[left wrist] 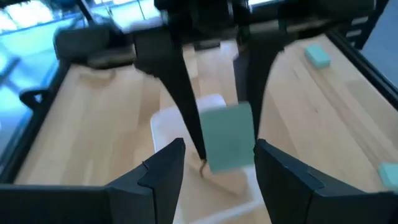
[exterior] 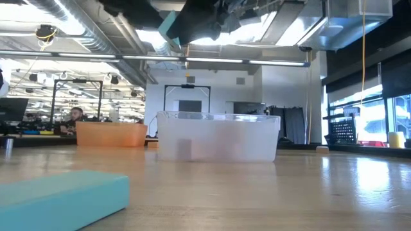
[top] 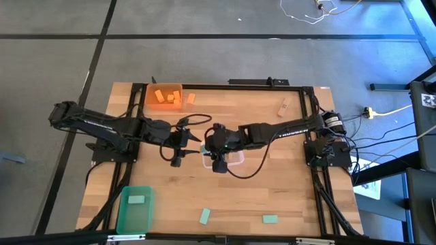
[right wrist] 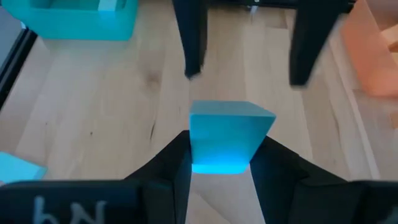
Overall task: Sort & place blocks by color
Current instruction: Put the blue block into the green bin
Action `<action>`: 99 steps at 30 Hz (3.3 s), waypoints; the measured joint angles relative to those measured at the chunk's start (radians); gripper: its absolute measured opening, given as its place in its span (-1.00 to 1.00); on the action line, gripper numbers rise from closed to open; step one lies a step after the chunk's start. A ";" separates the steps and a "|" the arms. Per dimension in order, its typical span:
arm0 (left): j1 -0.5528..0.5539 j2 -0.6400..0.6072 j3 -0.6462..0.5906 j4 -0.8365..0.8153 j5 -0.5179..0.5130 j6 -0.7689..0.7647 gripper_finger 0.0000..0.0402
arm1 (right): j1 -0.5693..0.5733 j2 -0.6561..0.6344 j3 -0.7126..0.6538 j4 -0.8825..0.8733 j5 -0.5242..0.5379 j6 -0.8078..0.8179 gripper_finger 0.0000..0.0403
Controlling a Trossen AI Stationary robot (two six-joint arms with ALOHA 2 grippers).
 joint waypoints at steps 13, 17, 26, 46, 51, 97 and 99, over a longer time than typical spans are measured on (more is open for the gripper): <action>-0.032 -0.007 0.000 0.057 -0.037 0.024 -0.09 | 0.007 0.000 0.000 -0.009 0.003 -0.026 -0.36; -0.031 -0.009 0.000 0.057 -0.037 -0.027 -0.09 | 0.007 0.000 0.000 -0.008 0.002 -0.037 -0.36; -0.036 0.011 0.000 0.091 -0.052 -0.132 -0.09 | 0.007 0.000 0.000 -0.004 0.007 -0.044 -0.36; -0.052 0.066 0.000 0.096 -0.161 -0.133 -0.09 | 0.007 -0.001 -0.001 -0.016 0.036 -0.080 -0.36; -0.060 0.105 0.001 0.117 -0.165 -0.111 -0.09 | 0.007 -0.001 -0.004 -0.034 0.032 -0.093 -0.36; -0.081 0.163 0.000 0.160 -0.224 -0.114 -0.09 | 0.006 0.000 -0.003 -0.032 0.035 -0.098 -0.36; -0.081 0.168 0.000 0.165 -0.224 -0.112 -0.09 | 0.006 0.000 -0.003 -0.034 0.035 -0.098 -0.36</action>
